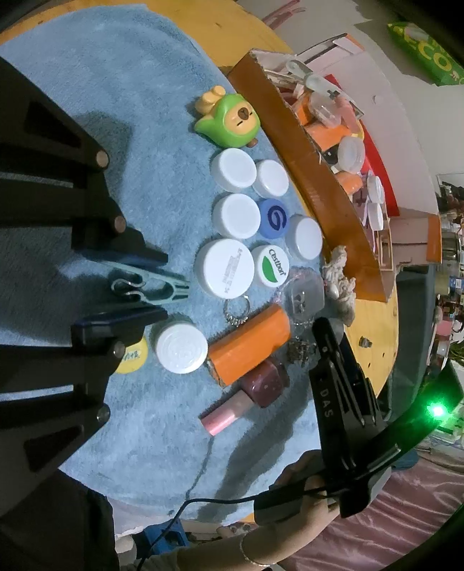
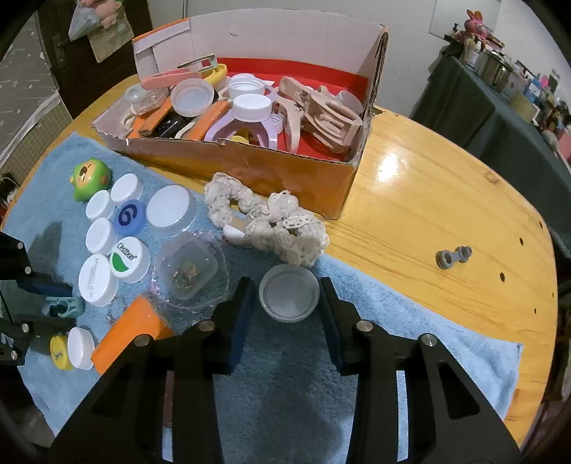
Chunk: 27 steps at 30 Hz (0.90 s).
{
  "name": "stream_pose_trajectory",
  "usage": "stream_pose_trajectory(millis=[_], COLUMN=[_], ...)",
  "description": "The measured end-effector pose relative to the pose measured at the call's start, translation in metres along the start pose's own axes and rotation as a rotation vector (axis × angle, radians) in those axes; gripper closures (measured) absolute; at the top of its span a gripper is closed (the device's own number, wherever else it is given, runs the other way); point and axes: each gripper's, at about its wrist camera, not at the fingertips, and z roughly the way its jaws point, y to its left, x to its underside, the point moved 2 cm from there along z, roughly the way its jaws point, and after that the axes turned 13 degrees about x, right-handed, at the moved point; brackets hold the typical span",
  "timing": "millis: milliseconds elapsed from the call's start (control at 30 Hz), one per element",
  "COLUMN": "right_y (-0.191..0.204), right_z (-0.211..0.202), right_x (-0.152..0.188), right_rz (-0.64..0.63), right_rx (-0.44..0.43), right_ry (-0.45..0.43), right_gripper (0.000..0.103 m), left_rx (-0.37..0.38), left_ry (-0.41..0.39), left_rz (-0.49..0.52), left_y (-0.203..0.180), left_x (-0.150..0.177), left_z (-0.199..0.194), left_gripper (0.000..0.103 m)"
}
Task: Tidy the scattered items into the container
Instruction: 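Close the right tool on the clear round cup while the left tool holds the green clip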
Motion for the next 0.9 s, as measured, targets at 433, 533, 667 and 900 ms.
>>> stream_pose_trajectory(millis=[433,533,667,900], right_y=[-0.001,0.000,0.001,-0.001], right_z=[0.000,0.003,0.004,0.002], right_x=[-0.004,-0.002,-0.003,-0.005], right_rz=[0.007,0.002,-0.004,0.007], right_rx=[0.019,0.018,0.031,0.035], right_ry=[0.003,0.011,0.009,0.000], right_gripper=[0.071,0.071,0.073,0.073], left_rx=[0.009,0.007,0.008,0.008], left_ry=[-0.006,-0.005,-0.006,-0.007], left_rz=[-0.005,-0.001,-0.003,-0.005], left_y=[-0.002,-0.002,-0.002,-0.001], left_x=[0.006,0.006,0.006,0.006], left_z=[-0.004,-0.004,-0.004,-0.005], left_gripper=[0.078,0.078,0.078,0.078])
